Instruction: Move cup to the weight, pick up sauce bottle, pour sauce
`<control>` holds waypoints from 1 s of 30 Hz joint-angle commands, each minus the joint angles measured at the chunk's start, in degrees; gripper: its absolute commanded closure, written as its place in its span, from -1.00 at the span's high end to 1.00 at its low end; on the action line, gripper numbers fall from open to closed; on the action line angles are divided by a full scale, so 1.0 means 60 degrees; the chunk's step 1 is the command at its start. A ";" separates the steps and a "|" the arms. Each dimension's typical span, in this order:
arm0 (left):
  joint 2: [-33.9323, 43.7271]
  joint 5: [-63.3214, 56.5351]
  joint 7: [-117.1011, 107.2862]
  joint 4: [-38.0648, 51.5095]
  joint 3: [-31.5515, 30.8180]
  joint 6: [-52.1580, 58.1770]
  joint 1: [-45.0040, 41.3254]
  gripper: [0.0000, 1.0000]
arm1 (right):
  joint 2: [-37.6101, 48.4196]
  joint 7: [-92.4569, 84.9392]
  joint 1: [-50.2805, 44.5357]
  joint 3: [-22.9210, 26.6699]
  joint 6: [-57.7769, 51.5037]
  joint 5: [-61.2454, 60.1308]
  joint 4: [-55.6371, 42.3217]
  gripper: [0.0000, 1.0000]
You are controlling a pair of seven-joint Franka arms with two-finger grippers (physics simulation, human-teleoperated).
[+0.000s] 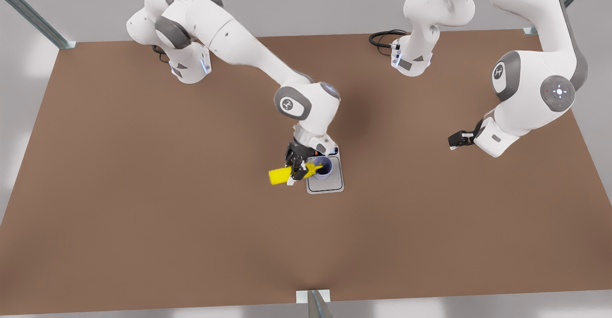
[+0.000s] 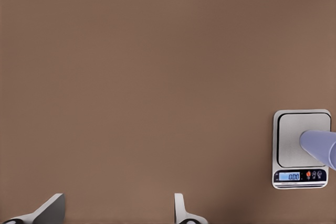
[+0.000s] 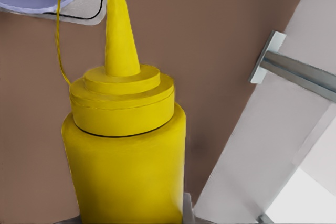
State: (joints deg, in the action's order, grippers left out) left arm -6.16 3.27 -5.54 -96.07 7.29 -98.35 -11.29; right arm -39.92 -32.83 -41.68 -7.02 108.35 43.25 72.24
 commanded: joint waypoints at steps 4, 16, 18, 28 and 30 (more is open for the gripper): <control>-0.0029 -0.0003 0.0015 0.0000 0.0014 0.0014 -0.0008 1.00 | 0.0457 -0.0066 0.0939 -0.0045 0.0048 -0.1495 0.0015 0.13; -0.0073 -0.0018 -0.0058 0.0000 0.0000 -0.0015 -0.0022 1.00 | 0.0531 -0.5482 0.4118 -0.0045 0.0779 -0.9754 0.0644 0.13; -0.0073 -0.0003 -0.0088 0.0000 0.0000 -0.0001 -0.0022 1.00 | 0.0472 -0.7401 0.4836 -0.0045 0.0853 -1.0795 0.1010 0.13; -0.0205 -0.0018 -0.0044 0.0000 -0.0029 -0.0059 -0.0022 1.00 | -0.0480 -1.5182 0.7385 -0.0045 -0.1871 -1.7506 0.3252 0.13; -0.0204 -0.0018 -0.0044 0.0000 -0.0029 -0.0059 -0.0022 1.00 | -0.0787 -1.5812 0.7561 -0.0030 -0.2193 -1.7697 0.3296 0.13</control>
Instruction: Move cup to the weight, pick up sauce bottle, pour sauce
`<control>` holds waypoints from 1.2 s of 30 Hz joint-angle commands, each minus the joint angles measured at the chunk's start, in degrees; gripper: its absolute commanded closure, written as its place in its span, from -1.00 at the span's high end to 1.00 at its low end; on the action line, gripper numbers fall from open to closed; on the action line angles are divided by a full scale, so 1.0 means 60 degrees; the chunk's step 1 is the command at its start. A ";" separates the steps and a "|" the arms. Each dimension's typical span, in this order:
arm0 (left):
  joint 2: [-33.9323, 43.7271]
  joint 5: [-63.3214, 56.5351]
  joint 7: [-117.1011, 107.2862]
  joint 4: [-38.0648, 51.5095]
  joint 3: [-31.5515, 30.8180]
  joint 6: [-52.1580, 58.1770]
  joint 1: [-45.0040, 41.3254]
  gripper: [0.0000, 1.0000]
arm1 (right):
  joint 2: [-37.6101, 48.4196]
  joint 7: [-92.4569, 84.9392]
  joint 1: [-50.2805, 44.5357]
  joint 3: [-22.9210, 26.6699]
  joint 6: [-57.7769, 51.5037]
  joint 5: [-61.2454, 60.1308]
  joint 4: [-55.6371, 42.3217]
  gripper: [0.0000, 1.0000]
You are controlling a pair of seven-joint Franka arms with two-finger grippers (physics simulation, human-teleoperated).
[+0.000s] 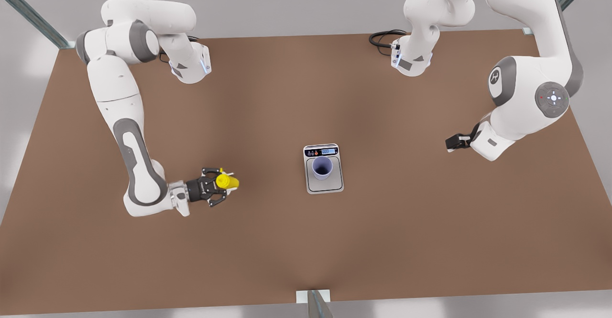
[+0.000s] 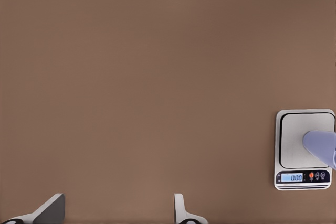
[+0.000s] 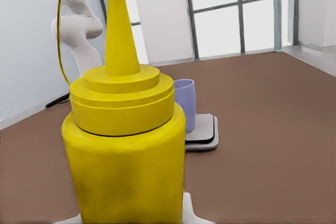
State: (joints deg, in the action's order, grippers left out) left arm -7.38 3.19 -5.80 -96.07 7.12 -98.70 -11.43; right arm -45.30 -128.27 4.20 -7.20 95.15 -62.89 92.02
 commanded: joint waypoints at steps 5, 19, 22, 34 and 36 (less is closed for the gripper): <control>0.0000 -0.0004 0.0015 0.0000 0.0000 0.0000 0.0000 1.00 | 0.0065 -0.0009 0.0077 0.0262 0.0181 0.0184 0.0175 0.14; -0.0029 -0.0004 0.0015 0.0000 0.0000 0.0015 0.0000 1.00 | -0.0008 -0.1386 -0.0143 0.0452 0.1002 0.0243 0.0512 0.15; -0.0073 -0.0004 0.0015 0.0000 0.0000 -0.0015 0.0000 1.00 | -0.0214 -0.1415 -0.0143 0.0438 0.1002 0.0184 0.0527 0.16; -0.0102 -0.0004 0.0029 0.0000 0.0000 -0.0029 0.0000 1.00 | -0.0228 -0.1562 -0.0143 0.0438 0.1192 0.0170 0.0527 0.29; -0.0102 -0.0004 0.0029 0.0000 0.0000 -0.0029 0.0000 1.00 | -0.0228 -0.1562 -0.0143 0.0438 0.1192 0.0170 0.0527 0.29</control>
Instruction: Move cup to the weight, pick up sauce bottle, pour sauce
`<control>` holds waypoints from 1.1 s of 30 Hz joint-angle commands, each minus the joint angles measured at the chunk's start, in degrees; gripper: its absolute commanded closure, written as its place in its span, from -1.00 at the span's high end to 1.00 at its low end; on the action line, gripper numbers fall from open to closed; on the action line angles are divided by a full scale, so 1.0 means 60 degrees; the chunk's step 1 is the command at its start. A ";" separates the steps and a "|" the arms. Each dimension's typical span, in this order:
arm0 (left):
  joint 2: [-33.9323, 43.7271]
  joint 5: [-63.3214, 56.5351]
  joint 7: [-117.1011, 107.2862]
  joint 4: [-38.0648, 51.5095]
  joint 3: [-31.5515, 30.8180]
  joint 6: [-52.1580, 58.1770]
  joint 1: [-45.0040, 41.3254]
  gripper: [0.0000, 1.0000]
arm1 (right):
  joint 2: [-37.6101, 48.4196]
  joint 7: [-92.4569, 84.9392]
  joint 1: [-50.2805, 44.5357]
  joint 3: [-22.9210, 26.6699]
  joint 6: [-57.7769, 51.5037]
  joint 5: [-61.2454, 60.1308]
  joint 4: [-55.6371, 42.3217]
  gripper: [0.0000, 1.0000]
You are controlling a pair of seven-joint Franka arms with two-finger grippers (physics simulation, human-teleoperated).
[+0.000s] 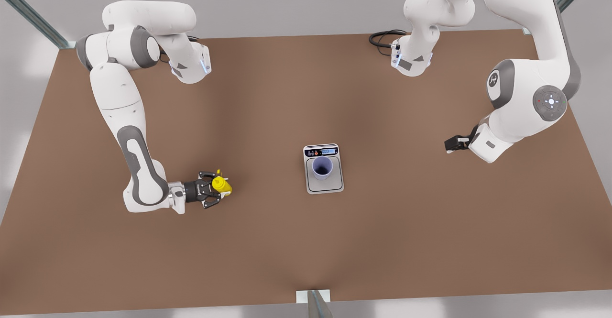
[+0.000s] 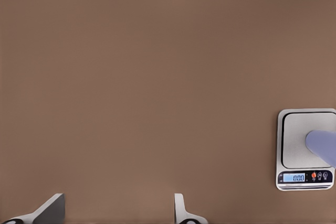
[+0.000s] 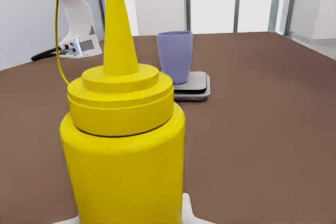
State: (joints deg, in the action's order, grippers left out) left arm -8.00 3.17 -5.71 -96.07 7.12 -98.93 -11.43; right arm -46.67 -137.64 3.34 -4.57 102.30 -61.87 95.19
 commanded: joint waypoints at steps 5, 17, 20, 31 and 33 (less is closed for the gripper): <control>0.0015 -0.0001 -0.0031 0.0000 0.0000 0.0023 0.0000 1.00 | 0.0000 0.0015 0.0000 0.0000 0.0000 0.0000 -0.0015 0.40; 0.0015 -0.0001 -0.0001 0.0000 0.0044 0.0067 0.0015 1.00 | 0.0001 0.0117 0.0015 0.0000 -0.0059 0.0000 -0.0015 1.00; 0.0030 -0.0001 -0.0045 -0.0014 0.0000 0.0111 0.0000 1.00 | 0.0015 0.0073 0.0132 0.0000 -0.0103 0.0029 0.0058 1.00; 0.0015 -0.0001 0.0087 -0.0102 0.0000 0.0184 0.0000 1.00 | 0.0556 0.0582 0.1655 0.0320 -0.0747 0.2223 0.0295 1.00; -0.0014 -0.0016 0.0087 -0.0103 0.0015 0.0184 0.0000 1.00 | 0.0893 0.4430 0.1655 0.0630 -0.1084 0.4567 -0.1681 1.00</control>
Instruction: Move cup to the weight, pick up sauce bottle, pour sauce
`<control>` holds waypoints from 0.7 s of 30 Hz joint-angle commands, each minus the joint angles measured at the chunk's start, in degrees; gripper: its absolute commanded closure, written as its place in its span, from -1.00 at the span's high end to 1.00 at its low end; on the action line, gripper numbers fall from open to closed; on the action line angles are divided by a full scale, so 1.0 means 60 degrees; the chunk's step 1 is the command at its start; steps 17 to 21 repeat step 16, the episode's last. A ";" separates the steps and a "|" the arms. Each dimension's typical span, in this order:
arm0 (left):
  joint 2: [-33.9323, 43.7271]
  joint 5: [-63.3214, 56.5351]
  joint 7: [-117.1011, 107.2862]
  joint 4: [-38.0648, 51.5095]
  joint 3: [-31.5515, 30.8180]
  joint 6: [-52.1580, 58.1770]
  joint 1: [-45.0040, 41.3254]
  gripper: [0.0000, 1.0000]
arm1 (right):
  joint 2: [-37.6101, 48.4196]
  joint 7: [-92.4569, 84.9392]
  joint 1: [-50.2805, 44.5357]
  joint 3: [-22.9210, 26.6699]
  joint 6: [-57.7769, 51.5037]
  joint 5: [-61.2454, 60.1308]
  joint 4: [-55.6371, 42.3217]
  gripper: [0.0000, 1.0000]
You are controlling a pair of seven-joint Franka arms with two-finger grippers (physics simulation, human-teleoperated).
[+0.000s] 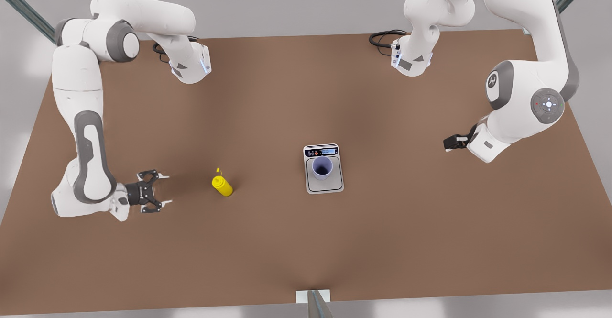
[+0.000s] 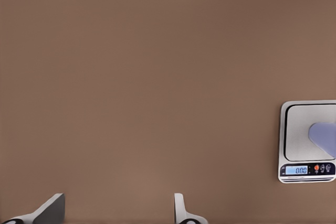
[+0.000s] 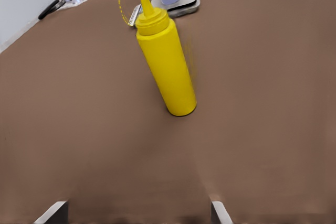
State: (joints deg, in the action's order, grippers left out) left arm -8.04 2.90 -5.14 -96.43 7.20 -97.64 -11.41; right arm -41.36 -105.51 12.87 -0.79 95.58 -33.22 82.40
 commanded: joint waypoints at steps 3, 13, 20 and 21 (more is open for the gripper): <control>-0.0052 -0.0366 0.0036 -0.0101 -0.0014 0.0000 -0.0003 1.00 | 0.0038 0.3799 -0.0329 -0.0030 -0.0022 0.0349 -0.1121 1.00; -0.0301 0.0117 0.0314 0.0031 0.0000 -0.0088 0.0012 1.00 | 0.4682 1.7410 -0.3054 0.1098 0.1092 0.4745 0.0475 1.00; -0.0359 0.0132 0.0153 0.0119 0.0001 0.0014 -0.0003 1.00 | 0.5033 1.7439 -0.3054 0.1098 0.1561 0.4745 0.1061 1.00; -0.0359 0.0132 0.0153 0.0119 0.0001 0.0014 -0.0003 1.00 | 0.5033 1.7439 -0.3054 0.1098 0.1561 0.4745 0.1061 1.00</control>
